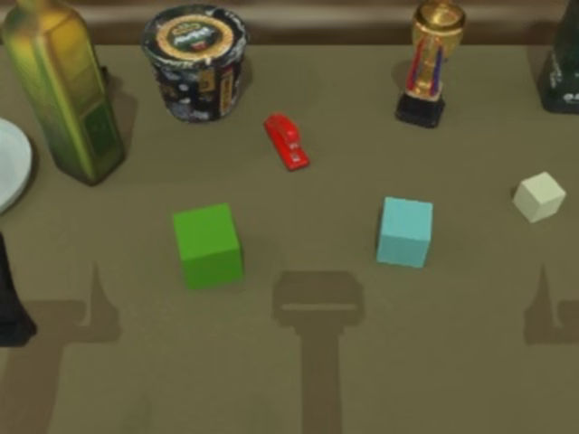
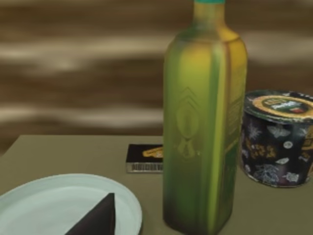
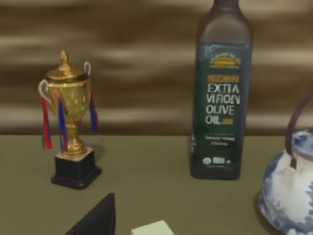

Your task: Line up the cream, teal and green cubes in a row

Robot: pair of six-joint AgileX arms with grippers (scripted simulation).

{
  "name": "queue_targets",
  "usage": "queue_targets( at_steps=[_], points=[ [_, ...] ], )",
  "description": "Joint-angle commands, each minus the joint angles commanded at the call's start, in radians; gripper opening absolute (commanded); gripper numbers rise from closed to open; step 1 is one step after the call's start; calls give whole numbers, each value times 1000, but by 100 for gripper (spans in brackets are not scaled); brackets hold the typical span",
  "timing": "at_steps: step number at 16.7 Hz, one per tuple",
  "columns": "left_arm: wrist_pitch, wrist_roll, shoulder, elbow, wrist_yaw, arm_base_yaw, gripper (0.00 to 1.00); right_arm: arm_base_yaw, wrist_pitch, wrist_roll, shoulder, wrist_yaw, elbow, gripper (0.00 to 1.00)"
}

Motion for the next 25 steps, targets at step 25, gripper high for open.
queue_targets(
  at_steps=[25],
  points=[
    [0, 0, 0, 0, 0, 0, 100, 59, -1042, -306, 1966, 9, 1649, 100]
  ],
)
